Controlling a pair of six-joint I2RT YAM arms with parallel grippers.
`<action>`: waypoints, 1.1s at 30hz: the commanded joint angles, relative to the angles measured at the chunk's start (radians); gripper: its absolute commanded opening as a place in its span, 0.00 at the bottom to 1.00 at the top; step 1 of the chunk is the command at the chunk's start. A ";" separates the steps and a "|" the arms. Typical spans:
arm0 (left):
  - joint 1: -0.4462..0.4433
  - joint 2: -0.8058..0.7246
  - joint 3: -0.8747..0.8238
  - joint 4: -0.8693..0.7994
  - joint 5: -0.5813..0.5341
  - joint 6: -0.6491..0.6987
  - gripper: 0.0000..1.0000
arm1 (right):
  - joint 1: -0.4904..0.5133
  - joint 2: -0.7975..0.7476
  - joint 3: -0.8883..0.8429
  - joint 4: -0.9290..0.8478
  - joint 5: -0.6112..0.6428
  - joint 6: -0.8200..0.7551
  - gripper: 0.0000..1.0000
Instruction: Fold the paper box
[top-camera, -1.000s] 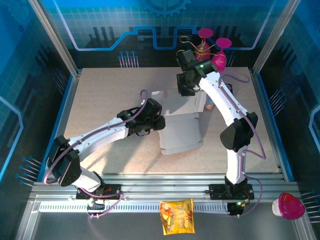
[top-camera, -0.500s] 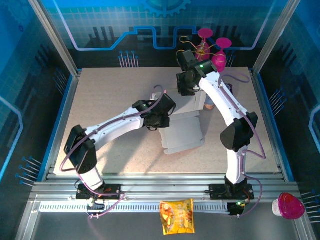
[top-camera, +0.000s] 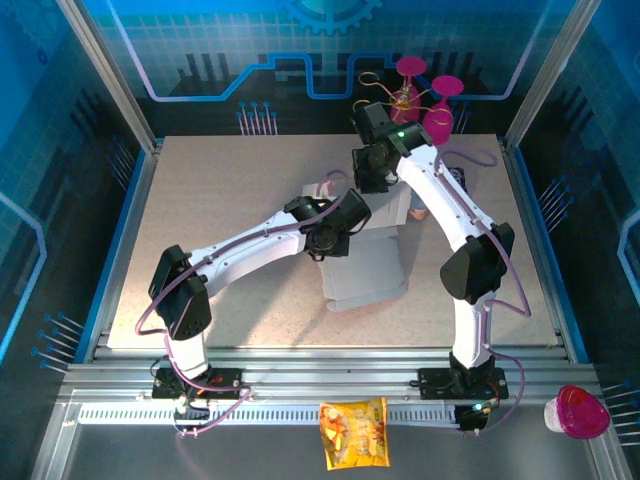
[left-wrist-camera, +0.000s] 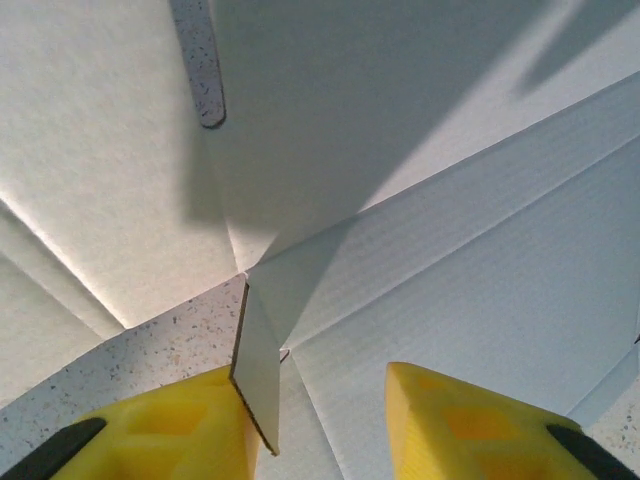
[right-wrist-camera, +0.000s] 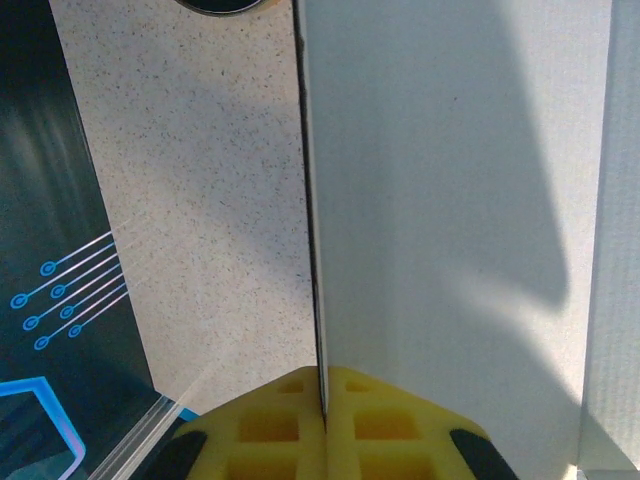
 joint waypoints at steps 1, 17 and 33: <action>-0.008 0.018 0.021 0.032 -0.025 0.028 0.36 | 0.016 -0.033 -0.008 -0.017 -0.011 0.031 0.00; -0.009 0.211 0.133 -0.001 -0.134 0.164 0.25 | 0.018 -0.054 -0.042 0.014 -0.031 0.038 0.00; -0.004 -0.180 0.007 0.157 -0.013 0.194 0.80 | 0.021 -0.103 -0.174 0.136 -0.011 0.000 0.00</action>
